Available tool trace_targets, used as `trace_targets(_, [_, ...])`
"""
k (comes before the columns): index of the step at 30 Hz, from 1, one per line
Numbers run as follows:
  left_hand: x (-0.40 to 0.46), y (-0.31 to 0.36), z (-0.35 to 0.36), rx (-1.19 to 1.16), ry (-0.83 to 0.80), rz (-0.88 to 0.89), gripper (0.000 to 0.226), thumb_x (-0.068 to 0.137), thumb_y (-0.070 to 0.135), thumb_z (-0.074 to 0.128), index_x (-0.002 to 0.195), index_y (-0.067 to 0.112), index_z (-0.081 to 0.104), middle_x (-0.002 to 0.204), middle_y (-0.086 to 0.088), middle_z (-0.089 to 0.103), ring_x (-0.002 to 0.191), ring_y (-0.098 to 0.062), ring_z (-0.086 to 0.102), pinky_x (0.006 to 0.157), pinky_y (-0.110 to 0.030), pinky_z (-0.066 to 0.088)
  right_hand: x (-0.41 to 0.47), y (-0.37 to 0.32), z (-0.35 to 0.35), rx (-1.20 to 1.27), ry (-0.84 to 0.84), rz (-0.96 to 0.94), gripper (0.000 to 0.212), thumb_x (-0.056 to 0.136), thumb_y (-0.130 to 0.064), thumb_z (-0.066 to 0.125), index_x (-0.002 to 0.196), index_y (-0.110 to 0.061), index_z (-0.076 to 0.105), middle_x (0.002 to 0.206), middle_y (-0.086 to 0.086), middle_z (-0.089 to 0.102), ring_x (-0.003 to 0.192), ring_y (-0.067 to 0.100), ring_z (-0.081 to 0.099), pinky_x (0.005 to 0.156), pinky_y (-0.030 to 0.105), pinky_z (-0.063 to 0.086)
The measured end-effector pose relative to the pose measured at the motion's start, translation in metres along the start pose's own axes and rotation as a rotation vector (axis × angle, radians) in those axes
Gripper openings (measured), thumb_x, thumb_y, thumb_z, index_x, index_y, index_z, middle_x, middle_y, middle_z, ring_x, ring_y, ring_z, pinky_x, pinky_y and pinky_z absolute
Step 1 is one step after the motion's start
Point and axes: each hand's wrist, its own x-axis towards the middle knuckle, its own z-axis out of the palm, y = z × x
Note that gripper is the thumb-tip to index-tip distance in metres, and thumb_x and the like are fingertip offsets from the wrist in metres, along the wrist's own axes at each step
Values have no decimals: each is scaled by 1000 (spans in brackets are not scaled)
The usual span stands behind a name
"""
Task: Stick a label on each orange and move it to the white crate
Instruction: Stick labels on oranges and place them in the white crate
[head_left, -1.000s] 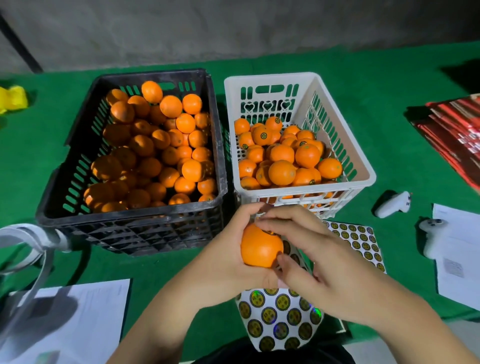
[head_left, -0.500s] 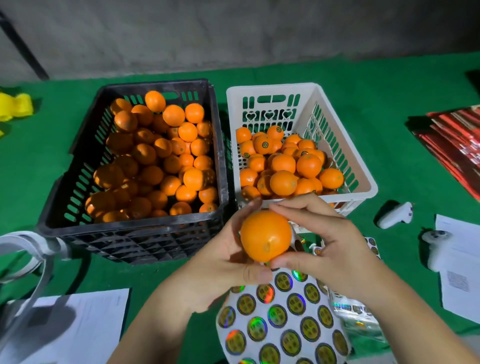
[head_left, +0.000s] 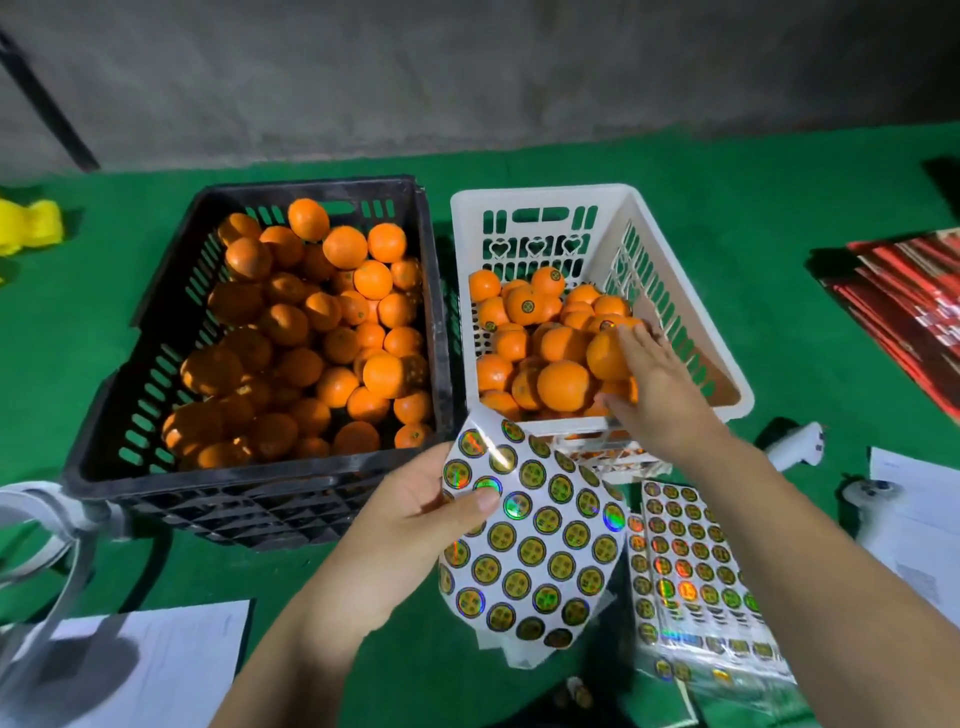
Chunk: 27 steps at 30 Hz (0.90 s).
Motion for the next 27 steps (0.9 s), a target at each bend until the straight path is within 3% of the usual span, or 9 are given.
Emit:
trace_targets(2, [1,1,-3,29,-11,45,35,101,24,71,135,23,69,135,-6,72,123,-28,70,95,-29,58,-9,-6,2,101,44,54,77,103,-51,54,166,-17,26,174,11,16,161,34,8,130,51,9])
trace_targets(4, [3,3,-7,34,-2,103,35,102,26,71,136,24,69,135,-6,72,123,-26,71,94,-27,58,-32,-27,1,425,151,62,76,98,-72,46,157,-24,47,167,1,37,155,20,27,127,51,23])
trace_targets(7, [10,12,-15,47,54,180,35,101,31,70,135,28,69,134,-4,73,121,-24,72,93,-30,60,-62,-61,-1,1180,-147,161,86,69,-98,55,130,-41,72,140,-16,66,132,2,59,113,40,45])
trace_targets(10, [24,25,-28,238,142,253,30,105,29,63,135,30,67,131,2,75,120,-20,72,96,-35,61,-75,-73,8,1464,-437,103,61,78,-65,81,127,-28,76,134,4,72,125,24,69,92,33,60])
trace_targets(15, [54,50,-50,545,142,293,19,104,39,59,121,38,67,115,19,76,104,0,72,81,-11,53,-68,-86,21,1570,-230,127,34,98,-14,69,132,-11,70,131,16,72,120,37,70,92,48,61])
trace_targets(18, [82,51,-88,946,255,352,22,106,40,56,119,32,70,114,15,75,106,-2,68,91,-24,53,-62,-85,22,1595,-201,222,38,97,-4,64,135,-8,65,128,17,73,116,39,72,87,50,63])
trace_targets(20, [104,50,-129,1337,381,228,33,105,38,59,135,25,67,134,-2,68,123,-26,61,105,-44,47,-61,-85,22,1594,-197,260,39,97,1,62,135,-8,64,128,16,73,116,40,71,89,56,61])
trace_targets(24, [116,52,-205,1706,531,-532,72,101,45,57,164,33,25,174,-16,8,158,-48,6,126,-62,7,-59,-86,21,1627,-171,269,53,96,6,61,145,-11,52,134,17,70,121,44,68,97,70,53])
trace_targets(27, [106,45,-237,1805,434,-658,82,100,56,58,167,32,16,169,-17,15,152,-51,20,122,-60,26,-56,-87,26,1657,-136,289,59,95,6,61,148,-17,49,135,14,70,121,44,67,98,72,51])
